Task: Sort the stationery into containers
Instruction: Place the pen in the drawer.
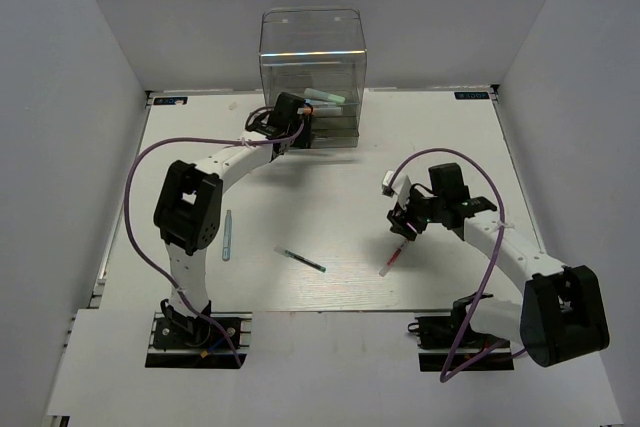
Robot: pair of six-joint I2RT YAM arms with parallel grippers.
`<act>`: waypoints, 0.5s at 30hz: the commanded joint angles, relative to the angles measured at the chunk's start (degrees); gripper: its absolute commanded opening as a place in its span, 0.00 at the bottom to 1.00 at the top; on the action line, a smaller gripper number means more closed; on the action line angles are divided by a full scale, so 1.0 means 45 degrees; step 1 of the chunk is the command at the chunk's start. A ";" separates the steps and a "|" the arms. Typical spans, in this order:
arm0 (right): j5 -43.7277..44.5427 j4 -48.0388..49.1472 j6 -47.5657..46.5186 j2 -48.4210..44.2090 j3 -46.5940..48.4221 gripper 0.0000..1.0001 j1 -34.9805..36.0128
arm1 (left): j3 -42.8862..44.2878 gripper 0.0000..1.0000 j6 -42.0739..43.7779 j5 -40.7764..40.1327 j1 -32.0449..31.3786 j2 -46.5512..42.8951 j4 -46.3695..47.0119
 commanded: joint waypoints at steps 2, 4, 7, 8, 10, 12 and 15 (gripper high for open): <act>-0.0063 0.0069 -0.0367 -0.0405 -0.0134 0.64 -0.0059 | -0.0023 0.51 0.0007 -0.0252 -0.0046 -0.0470 0.0783; -0.0451 -0.0183 -0.0563 -0.0464 -0.0114 0.60 -0.0079 | -0.0318 0.48 0.0512 -0.0252 -0.0046 -0.0956 0.1584; -0.1446 -0.1040 -0.1850 -0.0600 -0.0134 0.38 -0.0099 | -0.0825 0.36 0.1350 -0.0019 -0.0046 -0.1599 0.2597; -0.1663 -0.1392 -0.2665 -0.0581 -0.0115 0.31 -0.0099 | -0.1136 0.26 0.1645 -0.0018 -0.0046 -0.1776 0.2873; -0.2327 -0.2791 -0.4868 -0.0659 -0.0134 0.15 -0.0060 | -0.1392 0.15 0.2560 0.0448 -0.0046 -0.2109 0.3361; -0.3031 -0.3657 -0.6897 -0.0621 0.0002 0.09 -0.0060 | -0.1996 0.00 0.3343 0.0994 -0.0046 -0.2655 0.3791; -0.2975 -0.5690 -1.0030 -0.0289 -0.0017 0.22 -0.0021 | -0.3478 0.00 0.5099 0.3325 0.0226 -0.3570 0.5658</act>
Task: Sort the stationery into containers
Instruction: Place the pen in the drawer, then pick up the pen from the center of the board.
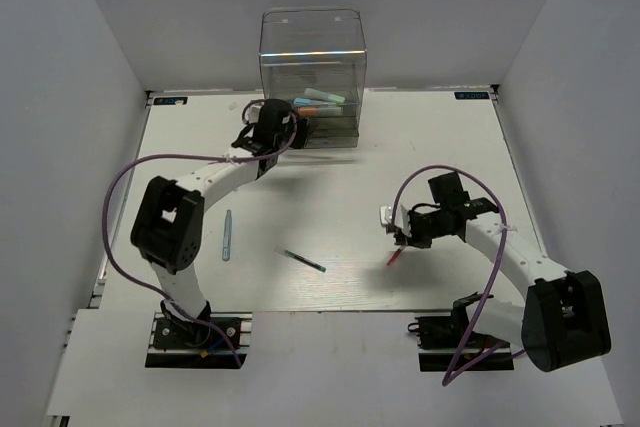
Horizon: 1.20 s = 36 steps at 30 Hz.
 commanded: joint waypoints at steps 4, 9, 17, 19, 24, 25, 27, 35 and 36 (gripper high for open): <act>0.0059 -0.3116 -0.6622 0.0359 -0.0401 0.50 0.0042 | -0.2909 0.10 0.4971 0.4563 0.0179 -0.2694 0.4950; 0.1056 -0.2297 -0.7465 0.0709 -0.0871 0.60 0.0082 | -0.1075 0.36 0.9623 0.4705 -0.0114 -0.2834 -0.1567; 0.1662 -0.2433 -0.7739 0.3109 0.0514 0.61 0.0160 | -0.3201 0.43 1.3784 0.2968 -0.0251 -0.5526 -0.4852; 0.1819 -0.2452 -0.7934 0.3268 0.0788 0.61 0.0179 | -0.3982 0.44 1.4974 0.3237 -0.0251 -0.6324 -0.5050; 0.2307 -0.2880 -0.8500 0.4048 0.1062 0.59 0.0374 | -0.5858 0.47 1.7006 0.4448 -0.0251 -0.7753 -0.4525; 0.2560 -0.2979 -0.8501 0.4263 0.1217 0.58 0.0394 | -0.6034 0.47 1.7184 0.5069 -0.0251 -0.7871 -0.4522; 0.2736 -0.3232 -0.8481 0.4770 0.1335 0.50 0.0472 | -0.6153 0.47 1.7303 0.5367 -0.0251 -0.7873 -0.4677; 0.2563 -0.4112 -0.7663 0.5516 0.2330 0.01 0.0648 | -0.5684 0.47 1.4827 0.5017 -0.0251 -0.6662 -0.6124; 0.2407 -0.4112 -0.7371 0.5515 0.2428 0.00 0.0629 | -0.5800 0.47 1.4417 0.4708 -0.0251 -0.6662 -0.6124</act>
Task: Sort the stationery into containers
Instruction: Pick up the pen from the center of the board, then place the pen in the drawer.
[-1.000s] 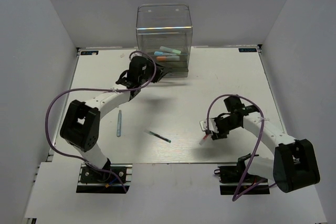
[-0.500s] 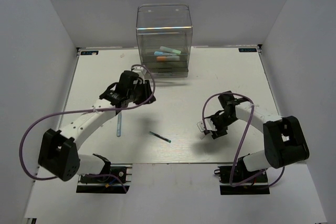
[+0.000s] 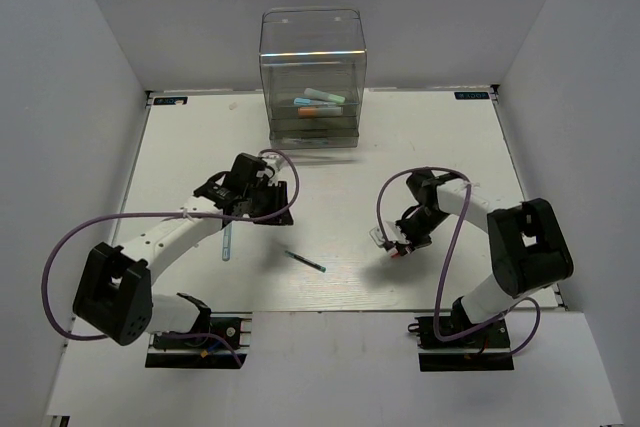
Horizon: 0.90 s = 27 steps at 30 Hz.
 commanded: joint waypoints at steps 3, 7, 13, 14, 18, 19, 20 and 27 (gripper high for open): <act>-0.0409 0.0710 0.2449 0.0036 0.0965 0.00 0.0157 | -0.0328 0.53 -0.3501 -0.1148 0.0176 -0.0883 -0.0363; -0.0959 0.3907 0.6208 -0.0587 0.2292 0.00 0.0431 | -0.1403 0.92 -0.8158 -0.3819 0.0178 -0.2991 -0.0362; 0.0212 0.8498 0.9963 -0.0533 0.3856 0.00 0.1056 | -0.3824 1.00 -1.2057 -0.4998 0.0178 -0.6290 0.0633; 0.0929 0.8895 1.0080 -0.0338 0.4012 0.00 0.1250 | -0.4194 1.00 -1.3377 -0.5000 0.0178 -0.6489 0.0343; 0.1990 0.9776 1.0471 0.0873 0.6133 0.00 0.1719 | -0.5172 1.00 -1.5885 -0.4514 0.0178 -0.6863 0.0067; 0.2204 0.9797 1.0530 0.1493 0.6452 0.00 0.1836 | -0.5348 0.98 -1.6296 -0.4145 0.0178 -0.6863 0.0067; 0.2361 0.9913 1.0531 0.1693 0.6997 0.00 0.1915 | -0.5621 0.96 -1.6764 -0.4006 0.0178 -0.6708 0.0222; 0.2927 1.0109 0.9576 0.3568 0.8993 0.00 0.2657 | -0.5469 0.95 -1.7609 -0.3459 0.0178 -0.5107 0.0497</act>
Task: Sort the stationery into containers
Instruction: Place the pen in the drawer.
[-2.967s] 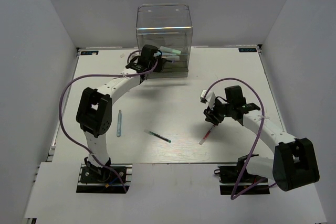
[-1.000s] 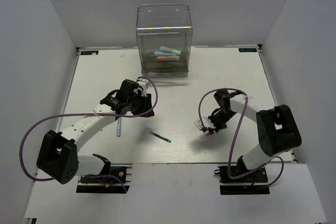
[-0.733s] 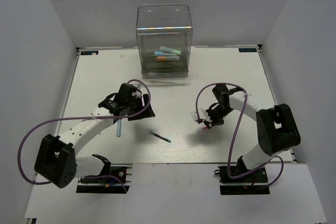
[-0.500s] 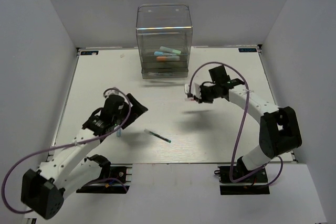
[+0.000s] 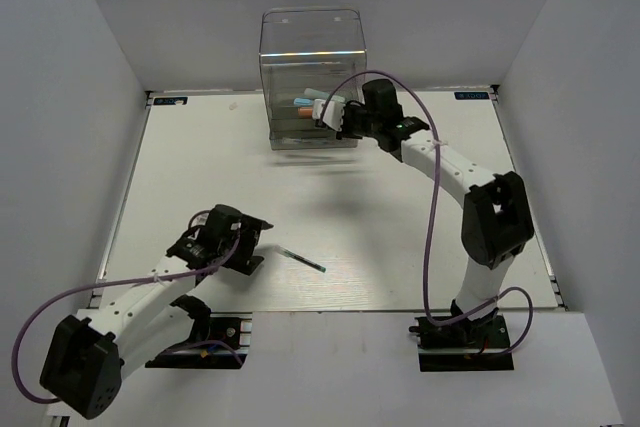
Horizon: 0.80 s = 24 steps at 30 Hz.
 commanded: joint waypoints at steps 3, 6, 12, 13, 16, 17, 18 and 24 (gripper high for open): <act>0.0583 0.1057 -0.0920 0.0971 0.0825 0.00 0.0604 | 0.0653 0.94 -0.0978 0.0662 0.0032 0.1567 0.0409; 0.0661 0.1293 -0.1310 0.1420 0.0903 0.00 0.0741 | 0.0947 0.93 -0.0978 0.0916 -0.0104 0.2600 0.0528; 0.1266 0.2035 -0.1546 0.2496 0.1507 0.05 0.0936 | 0.1650 0.89 -0.0978 0.1601 -0.0104 0.3855 0.0410; 0.1383 0.1977 -0.1546 0.2787 0.1586 0.12 0.0937 | 0.1650 0.89 -0.0978 0.1601 -0.0104 0.4029 0.0410; 0.1423 0.1802 -0.1663 0.2926 0.1802 0.38 0.0917 | 0.1904 0.88 -0.0861 0.1601 -0.0104 0.4264 0.0256; 0.1404 0.1782 -0.1683 0.2927 0.1821 0.41 0.0917 | 0.2040 0.88 -0.0861 0.1601 -0.0104 0.4420 0.0080; 0.1423 0.1743 -0.1702 0.2888 0.1802 0.45 0.0917 | 0.2196 0.88 -0.0745 0.1736 -0.0104 0.4538 0.0078; 0.1365 0.1743 -0.1488 0.2595 0.1724 0.48 0.0936 | 0.2626 0.83 -0.0431 0.2400 -0.0222 0.5455 0.0078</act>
